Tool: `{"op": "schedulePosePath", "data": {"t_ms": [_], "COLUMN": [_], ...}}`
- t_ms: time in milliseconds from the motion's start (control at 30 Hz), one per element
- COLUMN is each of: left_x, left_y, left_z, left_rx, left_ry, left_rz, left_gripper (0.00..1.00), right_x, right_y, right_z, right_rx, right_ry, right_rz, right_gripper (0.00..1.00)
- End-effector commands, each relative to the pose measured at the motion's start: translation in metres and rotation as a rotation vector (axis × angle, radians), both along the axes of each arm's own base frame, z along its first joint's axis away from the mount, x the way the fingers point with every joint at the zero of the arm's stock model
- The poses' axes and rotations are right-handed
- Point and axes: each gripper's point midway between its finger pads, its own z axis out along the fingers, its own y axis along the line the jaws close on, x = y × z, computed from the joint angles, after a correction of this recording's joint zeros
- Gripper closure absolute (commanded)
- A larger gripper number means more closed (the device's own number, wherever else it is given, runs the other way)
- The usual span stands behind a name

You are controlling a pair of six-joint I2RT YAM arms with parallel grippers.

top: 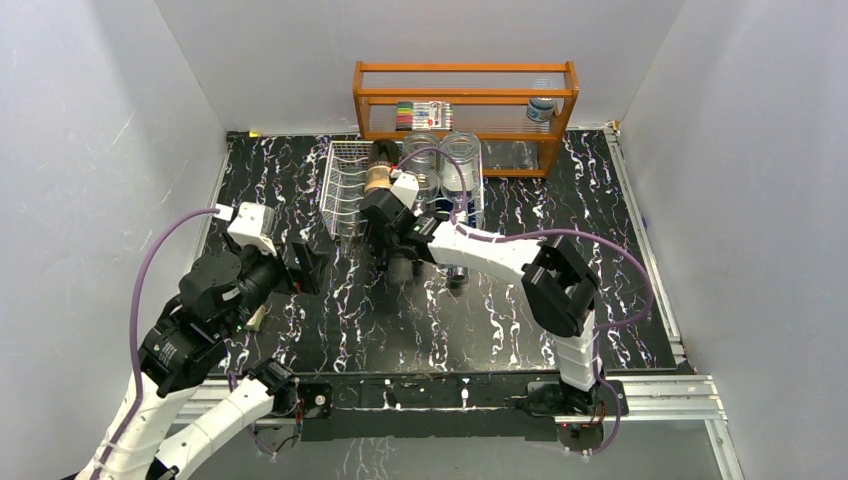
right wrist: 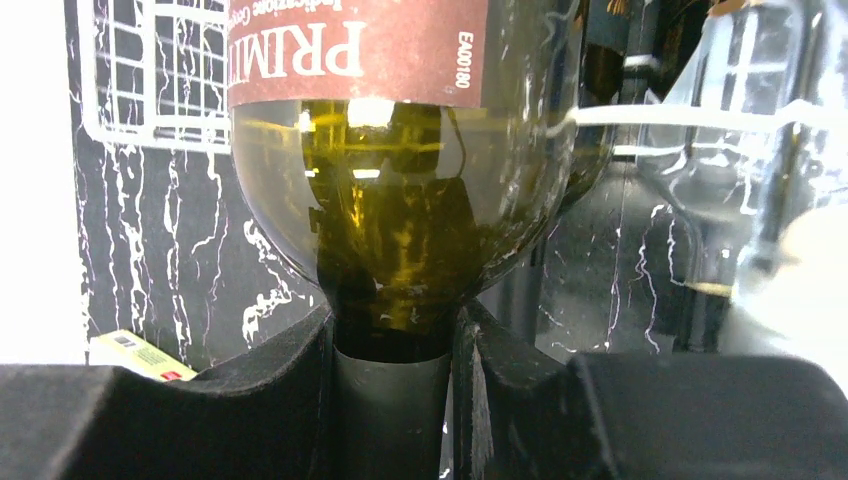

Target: Put the wine bottle on the wine rack

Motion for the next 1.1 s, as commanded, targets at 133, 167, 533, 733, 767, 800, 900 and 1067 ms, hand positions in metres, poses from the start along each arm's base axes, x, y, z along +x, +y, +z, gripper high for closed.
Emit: {"op": "schedulePosePath", "data": {"t_ms": [133,167,533,733,767,800,900,1067], "left_x": [-0.001,-0.001,0.002,0.0,-0.001,-0.001,-0.002,0.0], "left_y": [0.003,0.003,0.008,0.013,0.012,0.01,0.009,0.008], "left_z": [-0.006,-0.005,-0.013,-0.012,-0.013,-0.013,-0.012,-0.01], "left_rx": [0.067,0.069,0.107,0.112,0.107,0.1,0.09,0.078], "left_ry": [0.013,0.013,0.038,0.061,0.062,0.063,0.065,0.073], "left_rz": [-0.019,-0.016,0.008,0.034,0.03,0.023,0.019,0.03], "left_gripper": [0.02,0.02,0.02,0.02,0.02,0.02,0.02,0.02], "right_x": [0.046,0.048,0.055,0.051,0.05,0.048,0.046,0.038], "right_y": [0.024,0.026,0.029,0.021,0.019,0.018,0.013,0.003], "right_z": [0.07,0.069,0.057,0.061,0.061,0.061,0.057,0.068], "right_rx": [0.209,0.211,0.168,0.141,0.137,0.133,0.112,0.103], "right_ry": [-0.115,-0.112,-0.097,-0.089,-0.086,-0.081,-0.073,-0.084], "right_rz": [-0.036,-0.028,-0.021,-0.019,-0.019,-0.019,-0.023,-0.008], "right_gripper": [0.94,0.91,0.5,0.31,0.29,0.28,0.24,0.18]}}
